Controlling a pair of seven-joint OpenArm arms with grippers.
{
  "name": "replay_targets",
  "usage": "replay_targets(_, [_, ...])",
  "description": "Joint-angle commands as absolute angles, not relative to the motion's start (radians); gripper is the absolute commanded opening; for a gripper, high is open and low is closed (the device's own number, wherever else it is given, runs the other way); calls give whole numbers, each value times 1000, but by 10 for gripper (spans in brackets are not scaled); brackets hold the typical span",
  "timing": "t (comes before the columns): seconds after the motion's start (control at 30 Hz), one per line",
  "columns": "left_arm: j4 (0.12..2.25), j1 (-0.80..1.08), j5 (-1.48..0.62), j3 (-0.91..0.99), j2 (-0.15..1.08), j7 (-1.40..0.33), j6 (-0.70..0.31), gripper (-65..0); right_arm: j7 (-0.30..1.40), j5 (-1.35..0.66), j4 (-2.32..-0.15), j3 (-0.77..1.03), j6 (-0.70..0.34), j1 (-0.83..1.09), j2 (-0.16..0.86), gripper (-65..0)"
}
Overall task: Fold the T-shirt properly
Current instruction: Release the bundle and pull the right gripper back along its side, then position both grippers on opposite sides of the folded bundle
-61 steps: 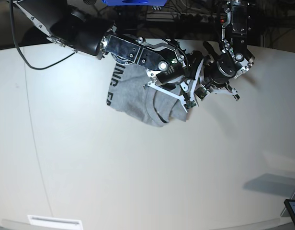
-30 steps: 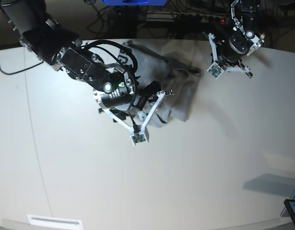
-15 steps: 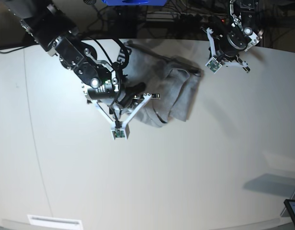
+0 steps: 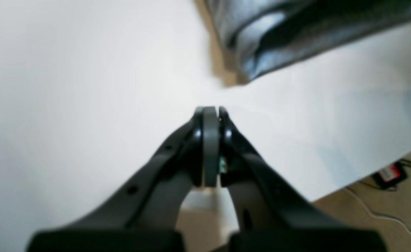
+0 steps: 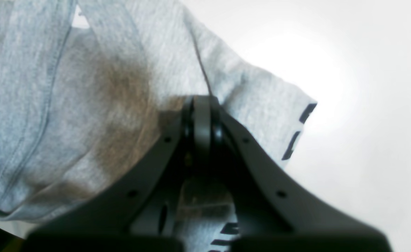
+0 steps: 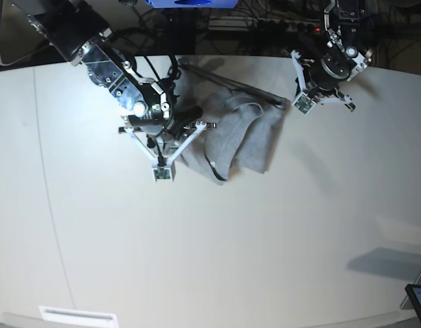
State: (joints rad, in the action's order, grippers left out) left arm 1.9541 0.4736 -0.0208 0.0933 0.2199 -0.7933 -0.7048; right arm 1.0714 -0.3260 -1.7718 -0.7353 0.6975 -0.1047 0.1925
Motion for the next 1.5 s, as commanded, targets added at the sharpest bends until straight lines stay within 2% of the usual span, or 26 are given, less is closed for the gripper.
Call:
replay_targets(0.0, [1965,467,-30,96,220,-783,-698,-650,1073,-320,-1804,-730,698,-117,191,-647])
replay_targets(0.1, [1965,464,-30,96,205,-783,-698,-650,1101,-320,-1888,-728,698,-122,194,-647])
replay_targets(0.23, [1965,469,-33,96,205,-783,-698,-650,1228,-320,-1994,-680,698,-159,189,-647])
replay_targets(0.33, [1965,473,-33,96,208,-783,-698,-650,1250,-320,-1983,-662,698,-206,194,-647])
replay_targets(0.5, [1965,473,-33,94,206,-783,-698,-650,1248,-320,-1948,-651,698,-275,262,-647])
replay_targets(0.7, [1965,466,-33,94,205,-783,-698,-650,1127,-320,-1811,-651,698,-291,331,-647])
replay_targets(0.9, [1965,461,-33,94,203,-785,-698,-650,1055,-320,-1639,-657,698,-283,340,-647])
replay_targets(1.17, [1959,440,-28,50,191,-785,-698,-650,1029,-320,-1626,-659,698,-220,331,-647])
replay_targets(1.47, [1936,432,-27,-4,189,-785,-698,-650,993,-320,-1607,-751,698,-282,338,-649])
